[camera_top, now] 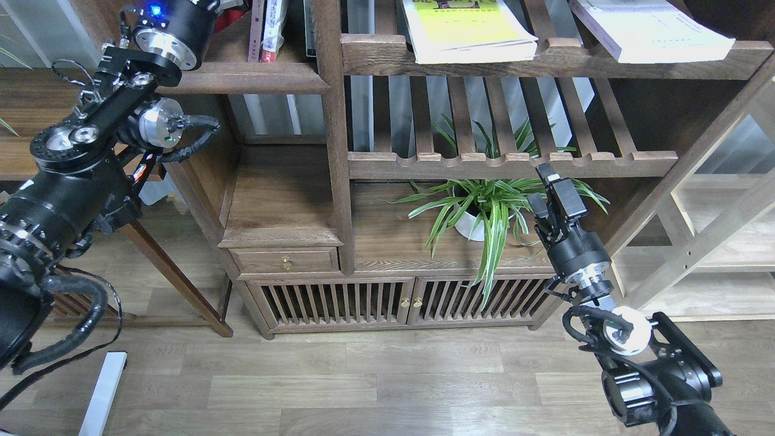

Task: Organize books on shelf

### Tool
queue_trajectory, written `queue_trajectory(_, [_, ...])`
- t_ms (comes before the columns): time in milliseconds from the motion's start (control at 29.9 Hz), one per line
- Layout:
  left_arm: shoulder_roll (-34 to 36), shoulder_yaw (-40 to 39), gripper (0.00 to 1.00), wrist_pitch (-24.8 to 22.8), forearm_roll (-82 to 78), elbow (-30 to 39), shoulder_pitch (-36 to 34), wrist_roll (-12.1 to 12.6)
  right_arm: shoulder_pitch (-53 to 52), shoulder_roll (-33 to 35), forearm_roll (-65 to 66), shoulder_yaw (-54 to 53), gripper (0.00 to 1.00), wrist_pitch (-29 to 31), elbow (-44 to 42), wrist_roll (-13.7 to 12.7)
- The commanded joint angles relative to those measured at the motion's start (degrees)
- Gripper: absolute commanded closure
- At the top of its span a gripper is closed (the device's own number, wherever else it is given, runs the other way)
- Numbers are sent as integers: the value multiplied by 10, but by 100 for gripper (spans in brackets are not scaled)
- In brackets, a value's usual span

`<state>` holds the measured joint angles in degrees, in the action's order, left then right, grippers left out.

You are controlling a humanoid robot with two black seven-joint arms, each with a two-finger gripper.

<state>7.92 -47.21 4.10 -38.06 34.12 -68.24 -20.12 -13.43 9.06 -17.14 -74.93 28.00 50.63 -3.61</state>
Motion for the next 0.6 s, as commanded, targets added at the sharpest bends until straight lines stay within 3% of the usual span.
queue_trajectory(0, [3,2,99,-1,0,0,3,0,2,2,0,-2,2,0,0,0])
queue_trajectory(201, [13,7,99,-4,0,-5,7,-4,2,2,0,-7,2,0,0,0])
queue_trajectory(334, [12,12,90,-4,0,-8,7,-8,2,1,0,-7,2,0,0,0])
queue_trajectory(568, [10,15,84,-4,0,-27,7,-25,2,2,0,-7,2,0,0,0])
